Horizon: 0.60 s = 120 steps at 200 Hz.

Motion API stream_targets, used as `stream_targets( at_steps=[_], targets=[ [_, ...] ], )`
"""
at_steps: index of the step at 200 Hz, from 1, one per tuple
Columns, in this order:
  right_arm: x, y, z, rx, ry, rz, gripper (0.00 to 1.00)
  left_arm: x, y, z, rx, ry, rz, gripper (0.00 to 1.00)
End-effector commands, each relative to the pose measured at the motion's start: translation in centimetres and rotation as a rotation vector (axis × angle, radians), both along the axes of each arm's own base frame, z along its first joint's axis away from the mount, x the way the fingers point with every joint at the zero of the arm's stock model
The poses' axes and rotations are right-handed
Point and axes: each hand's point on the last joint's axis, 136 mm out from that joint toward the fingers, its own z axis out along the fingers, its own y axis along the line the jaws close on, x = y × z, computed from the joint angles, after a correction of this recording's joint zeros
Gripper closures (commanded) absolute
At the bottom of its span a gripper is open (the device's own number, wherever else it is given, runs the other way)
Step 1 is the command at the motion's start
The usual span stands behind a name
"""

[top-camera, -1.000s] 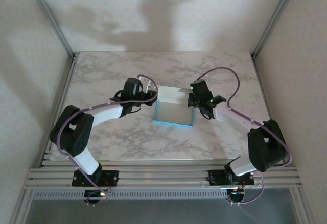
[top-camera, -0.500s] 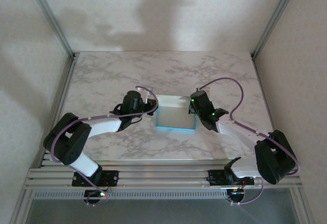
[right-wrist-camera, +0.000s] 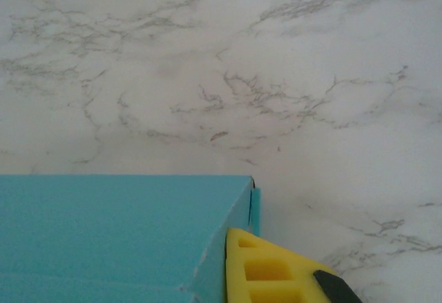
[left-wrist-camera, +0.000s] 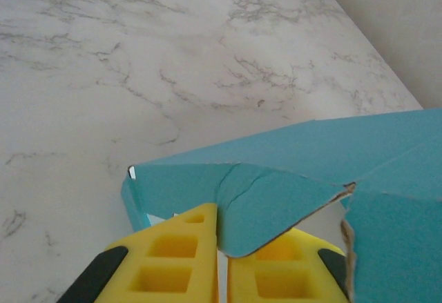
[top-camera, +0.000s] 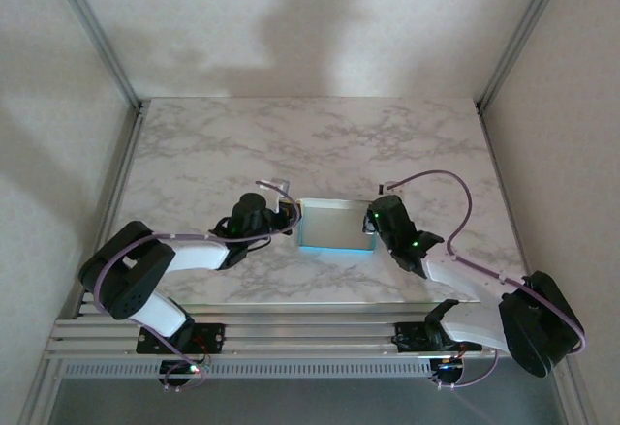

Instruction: Fold the paper box

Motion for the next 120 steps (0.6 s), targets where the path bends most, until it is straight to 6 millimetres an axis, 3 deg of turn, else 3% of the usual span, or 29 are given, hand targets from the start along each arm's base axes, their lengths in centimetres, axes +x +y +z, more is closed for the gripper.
stream_targets(
  at_steps=[1, 56, 64, 120],
  targets=[
    [-1.5, -0.9, -2.2, -0.036, 0.070, 0.006, 0.91, -0.7, 0.7, -0.9, -0.007, 0.032, 0.044, 0.90],
    [-1.8, -0.6, -2.4, -0.018, 0.076, 0.009, 0.91, -1.4, -0.1, -1.1, -0.011, 0.029, 0.038, 0.90],
    [-2.6, -1.1, -3.7, -0.037, 0.102, 0.008, 0.90, -1.5, -0.2, -1.2, -0.010, 0.031, 0.037, 0.90],
    [-2.7, -1.1, -3.4, -0.041, 0.102, 0.013, 0.90, -1.5, -0.5, -0.6, -0.044, 0.030, 0.038, 0.86]
  ],
)
